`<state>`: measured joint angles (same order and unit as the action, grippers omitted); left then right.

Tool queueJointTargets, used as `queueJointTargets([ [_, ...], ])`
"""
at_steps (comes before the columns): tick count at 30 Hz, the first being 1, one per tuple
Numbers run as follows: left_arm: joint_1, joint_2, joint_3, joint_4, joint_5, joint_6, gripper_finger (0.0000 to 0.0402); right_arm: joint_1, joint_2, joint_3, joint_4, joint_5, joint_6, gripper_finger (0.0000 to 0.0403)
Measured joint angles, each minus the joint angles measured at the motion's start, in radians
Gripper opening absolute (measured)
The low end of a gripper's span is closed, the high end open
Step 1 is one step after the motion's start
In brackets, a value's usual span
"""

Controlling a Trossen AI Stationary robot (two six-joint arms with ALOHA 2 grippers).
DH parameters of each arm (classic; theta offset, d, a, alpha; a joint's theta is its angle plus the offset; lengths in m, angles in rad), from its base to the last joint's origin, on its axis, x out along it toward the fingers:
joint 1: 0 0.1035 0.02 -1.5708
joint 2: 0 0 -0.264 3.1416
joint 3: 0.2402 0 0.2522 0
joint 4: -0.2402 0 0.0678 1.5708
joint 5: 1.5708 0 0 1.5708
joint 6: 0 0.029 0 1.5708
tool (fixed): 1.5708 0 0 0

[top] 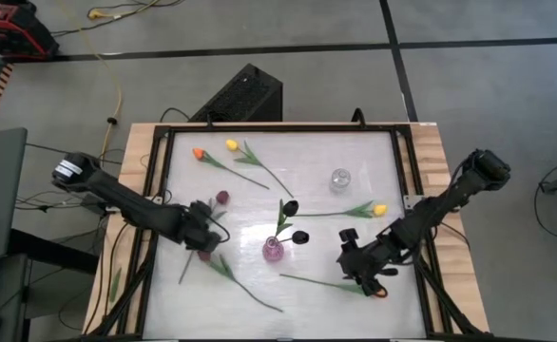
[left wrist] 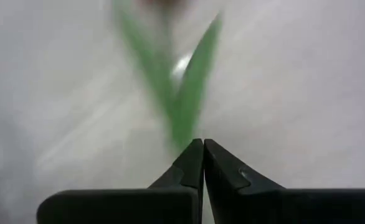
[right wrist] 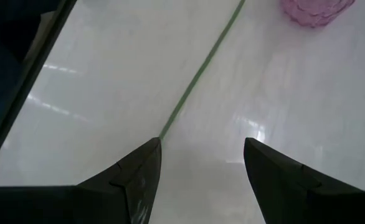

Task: Sort flowers into vase by color
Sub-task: Put the top red flower into the purple vase

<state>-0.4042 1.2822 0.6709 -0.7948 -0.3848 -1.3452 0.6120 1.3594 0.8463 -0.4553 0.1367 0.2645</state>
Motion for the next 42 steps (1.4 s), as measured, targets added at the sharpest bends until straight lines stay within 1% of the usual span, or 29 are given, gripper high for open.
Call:
queueJointTargets([
  [5,0.001,-0.123,0.006,0.079,-0.234,0.095,0.0,-0.028,0.0,0.0,0.001,-0.002,-0.018,0.0256],
  [6,0.001,-0.142,0.006,0.091,-0.268,0.105,0.0,-0.033,0.0,0.0,0.003,-0.002,-0.024,0.0256],
  [8,0.001,-0.182,0.006,0.093,-0.29,0.102,0.0,-0.041,0.0,0.0,0.011,-0.004,-0.026,0.0256],
  [10,0.002,-0.206,0.006,0.088,-0.269,0.059,0.0,-0.049,0.0,0.0,0.018,-0.005,-0.027,0.0256],
  [14,0.001,-0.2,0.006,0.065,-0.142,0.001,0.0,-0.06,0.0,0.0,0.029,-0.007,-0.031,0.0256],
  [16,0.001,-0.164,0.006,0.047,-0.095,-0.021,0.0,-0.066,0.0,0.0,0.038,-0.007,-0.038,0.0256],
  [20,0.001,-0.054,0.006,0.023,-0.015,-0.056,0.0,-0.072,0.0,0.0,0.056,-0.007,-0.053,0.0256],
  [23,0.001,0.03,0.006,0.03,-0.002,-0.067,0.0005,-0.072,0.0,0.0,0.061,-0.007,-0.053,0.0256],
  [26,0.001,0.099,0.006,0.022,0.032,-0.092,0.0027,-0.072,0.0,0.0,0.069,-0.007,-0.053,0.0256],
  [29,0.001,0.148,0.006,0.014,0.079,-0.113,0.0062,-0.072,0.0,0.0,0.077,-0.007,-0.053,0.0256],
  [32,0.001,0.177,0.006,0.015,0.1,-0.119,0.01,-0.072,0.0,0.0,0.078,-0.007,-0.054,0.0256],
  [37,0.001,0.166,0.006,-0.002,0.112,-0.143,0.0149,-0.072,0.0,0.0,0.091,-0.006,-0.056,0.0256],
  [39,0.001,0.153,0.006,-0.001,0.12,-0.137,0.0159,-0.078,0.0,0.0,0.094,-0.006,-0.056,0.0256],
  [42,0.001,0.132,0.006,0.0,0.123,-0.12,0.0164,-0.09,0.0,0.0,0.093,-0.007,-0.056,0.0256],
])
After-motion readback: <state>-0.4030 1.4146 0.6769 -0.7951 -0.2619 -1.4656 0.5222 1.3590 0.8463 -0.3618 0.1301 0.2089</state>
